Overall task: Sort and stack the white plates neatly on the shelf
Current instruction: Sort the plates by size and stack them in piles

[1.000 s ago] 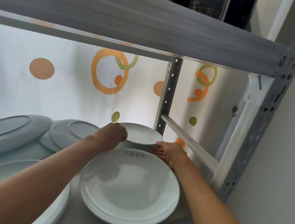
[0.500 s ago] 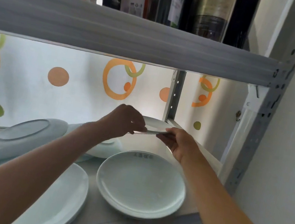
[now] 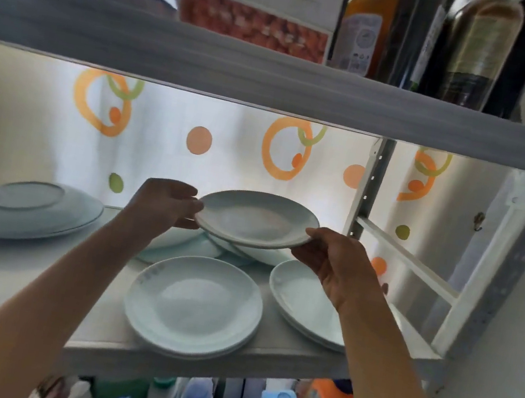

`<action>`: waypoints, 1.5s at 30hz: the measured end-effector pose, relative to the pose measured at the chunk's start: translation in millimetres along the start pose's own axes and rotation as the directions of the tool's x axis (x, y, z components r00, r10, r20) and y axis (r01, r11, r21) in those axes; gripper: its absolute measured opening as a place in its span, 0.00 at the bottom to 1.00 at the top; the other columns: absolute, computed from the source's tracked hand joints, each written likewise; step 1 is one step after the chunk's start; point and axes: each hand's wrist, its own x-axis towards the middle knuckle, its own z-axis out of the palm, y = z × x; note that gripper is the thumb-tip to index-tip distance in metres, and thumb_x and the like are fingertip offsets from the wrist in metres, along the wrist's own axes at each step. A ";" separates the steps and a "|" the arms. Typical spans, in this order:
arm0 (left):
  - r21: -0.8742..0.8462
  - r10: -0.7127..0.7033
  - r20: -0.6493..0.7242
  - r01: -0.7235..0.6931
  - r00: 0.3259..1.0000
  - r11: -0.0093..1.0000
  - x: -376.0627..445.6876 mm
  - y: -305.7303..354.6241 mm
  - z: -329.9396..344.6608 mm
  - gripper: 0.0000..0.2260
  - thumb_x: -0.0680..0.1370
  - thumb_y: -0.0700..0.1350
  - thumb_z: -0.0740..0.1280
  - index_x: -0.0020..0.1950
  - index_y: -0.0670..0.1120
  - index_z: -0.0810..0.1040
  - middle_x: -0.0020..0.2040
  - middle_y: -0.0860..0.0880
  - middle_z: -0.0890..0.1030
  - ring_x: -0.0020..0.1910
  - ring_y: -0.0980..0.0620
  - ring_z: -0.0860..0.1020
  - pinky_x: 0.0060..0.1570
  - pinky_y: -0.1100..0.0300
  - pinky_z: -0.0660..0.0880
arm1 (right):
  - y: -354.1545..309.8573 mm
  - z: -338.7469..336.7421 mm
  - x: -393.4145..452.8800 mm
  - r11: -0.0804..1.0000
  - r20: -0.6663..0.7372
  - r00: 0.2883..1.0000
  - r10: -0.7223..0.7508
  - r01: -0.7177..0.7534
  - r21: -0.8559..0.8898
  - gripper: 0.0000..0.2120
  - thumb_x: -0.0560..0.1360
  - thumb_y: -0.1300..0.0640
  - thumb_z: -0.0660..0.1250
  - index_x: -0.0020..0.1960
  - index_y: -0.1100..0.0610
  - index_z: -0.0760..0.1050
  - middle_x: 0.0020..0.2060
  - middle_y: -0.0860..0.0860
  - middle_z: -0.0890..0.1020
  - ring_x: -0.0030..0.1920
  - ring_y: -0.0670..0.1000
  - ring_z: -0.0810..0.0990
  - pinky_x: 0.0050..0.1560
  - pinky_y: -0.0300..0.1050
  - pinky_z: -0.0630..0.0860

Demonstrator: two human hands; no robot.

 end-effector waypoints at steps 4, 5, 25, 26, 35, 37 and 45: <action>-0.015 -0.092 -0.040 0.092 0.995 0.996 -19.5 -3.2 -46.8 0.09 0.73 0.33 0.71 0.52 0.35 0.78 0.49 0.36 0.82 0.38 0.46 0.84 0.36 0.64 0.81 | 18.1 31.3 -13.4 0.996 0.038 0.999 -0.010 0.014 -0.088 0.05 0.75 0.68 0.66 0.47 0.71 0.77 0.35 0.63 0.82 0.30 0.55 0.84 0.30 0.43 0.81; -0.022 -0.110 -0.042 0.109 0.993 0.994 -23.3 -3.7 -55.9 0.14 0.72 0.33 0.72 0.56 0.34 0.77 0.49 0.36 0.82 0.39 0.45 0.84 0.35 0.64 0.80 | 22.3 38.1 -15.5 0.993 0.035 0.999 -0.021 0.025 -0.119 0.05 0.76 0.68 0.65 0.46 0.70 0.78 0.34 0.63 0.82 0.29 0.54 0.83 0.29 0.43 0.81; 0.271 0.807 -0.063 -0.768 0.587 0.580 -44.7 -43.3 -55.9 0.13 0.65 0.25 0.68 0.34 0.41 0.70 0.37 0.47 0.72 0.42 0.42 0.81 0.48 0.53 0.79 | 94.1 38.8 -24.3 0.154 0.401 0.597 -0.695 0.668 -0.728 0.10 0.74 0.69 0.67 0.42 0.55 0.79 0.40 0.46 0.84 0.40 0.45 0.81 0.43 0.46 0.80; 0.260 0.800 -0.061 -0.764 0.597 0.590 -42.3 -40.7 -54.8 0.14 0.65 0.26 0.69 0.34 0.44 0.70 0.38 0.51 0.72 0.44 0.44 0.82 0.47 0.53 0.79 | 91.7 40.5 -23.7 0.251 0.345 0.648 -0.679 0.647 -0.720 0.11 0.74 0.68 0.66 0.42 0.54 0.80 0.40 0.45 0.84 0.41 0.44 0.82 0.44 0.47 0.81; 0.407 0.761 -0.179 -0.657 0.624 0.635 -30.3 -37.9 -55.7 0.15 0.63 0.23 0.73 0.32 0.40 0.73 0.33 0.49 0.68 0.41 0.51 0.83 0.45 0.70 0.76 | 61.4 5.8 -33.0 0.591 0.445 0.869 -0.216 0.479 -0.649 0.31 0.70 0.77 0.61 0.53 0.42 0.82 0.52 0.32 0.82 0.55 0.30 0.77 0.54 0.23 0.70; 0.432 0.742 -0.196 -0.623 0.641 0.652 -28.4 -33.5 -56.8 0.15 0.63 0.23 0.73 0.31 0.40 0.74 0.31 0.45 0.68 0.41 0.48 0.84 0.43 0.73 0.74 | 63.5 -1.2 -38.8 0.493 0.520 0.852 -0.056 0.476 -0.728 0.36 0.69 0.71 0.67 0.62 0.33 0.73 0.55 0.21 0.72 0.56 0.20 0.68 0.52 0.17 0.64; 0.547 0.617 -0.319 -0.392 0.720 0.740 -20.7 -18.2 -59.1 0.13 0.67 0.34 0.75 0.30 0.40 0.72 0.31 0.40 0.77 0.36 0.44 0.82 0.37 0.58 0.74 | 71.3 14.5 -40.0 0.622 0.402 0.823 -0.401 0.567 -0.540 0.21 0.69 0.56 0.76 0.60 0.45 0.79 0.55 0.35 0.82 0.57 0.36 0.79 0.58 0.29 0.72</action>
